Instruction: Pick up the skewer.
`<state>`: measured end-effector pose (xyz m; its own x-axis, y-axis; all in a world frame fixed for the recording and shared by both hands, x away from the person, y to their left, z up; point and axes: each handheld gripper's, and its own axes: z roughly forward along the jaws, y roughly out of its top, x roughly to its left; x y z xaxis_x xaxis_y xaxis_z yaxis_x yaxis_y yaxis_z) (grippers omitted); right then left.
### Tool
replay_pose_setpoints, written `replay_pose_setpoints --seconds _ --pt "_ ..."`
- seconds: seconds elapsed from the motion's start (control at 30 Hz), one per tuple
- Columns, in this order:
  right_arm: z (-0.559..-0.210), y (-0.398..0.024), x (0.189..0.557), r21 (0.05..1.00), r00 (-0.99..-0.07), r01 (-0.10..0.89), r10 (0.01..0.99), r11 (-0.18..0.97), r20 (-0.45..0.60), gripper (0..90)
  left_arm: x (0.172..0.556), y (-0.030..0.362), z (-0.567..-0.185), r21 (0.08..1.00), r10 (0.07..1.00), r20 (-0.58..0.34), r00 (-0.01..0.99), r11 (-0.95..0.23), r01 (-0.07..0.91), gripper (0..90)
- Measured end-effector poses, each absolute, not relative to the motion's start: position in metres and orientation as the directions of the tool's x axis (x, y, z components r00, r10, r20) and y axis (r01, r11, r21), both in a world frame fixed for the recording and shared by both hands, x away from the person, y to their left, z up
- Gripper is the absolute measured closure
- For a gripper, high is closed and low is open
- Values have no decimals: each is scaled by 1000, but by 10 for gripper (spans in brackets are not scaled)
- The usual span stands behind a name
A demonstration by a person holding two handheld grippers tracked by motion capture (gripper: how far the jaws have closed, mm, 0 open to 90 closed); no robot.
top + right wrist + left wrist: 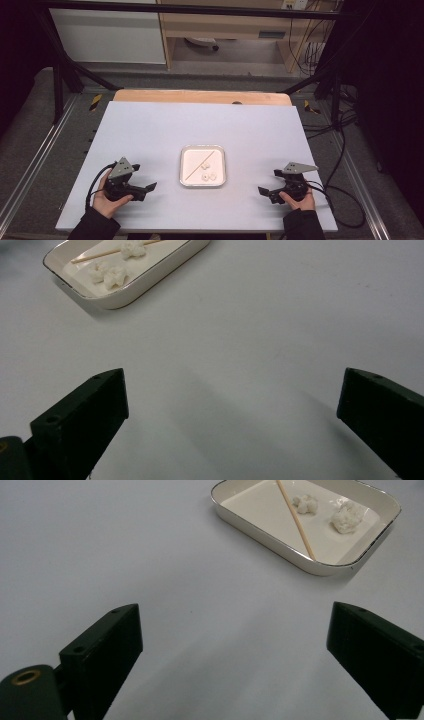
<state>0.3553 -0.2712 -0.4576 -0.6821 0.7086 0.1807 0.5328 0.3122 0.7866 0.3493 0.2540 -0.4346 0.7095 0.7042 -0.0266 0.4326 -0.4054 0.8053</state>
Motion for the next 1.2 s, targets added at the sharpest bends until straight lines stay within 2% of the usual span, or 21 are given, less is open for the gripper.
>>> replay_pose_setpoints --seconds 0.7,1.2 --pt "-458 -270 355 781 -682 536 710 320 176 7 356 205 -412 769 667 25 745 -489 411 76" --pt "-458 -270 355 779 -683 536 709 325 174 7 372 168 -408 731 661 27 750 -524 436 91"
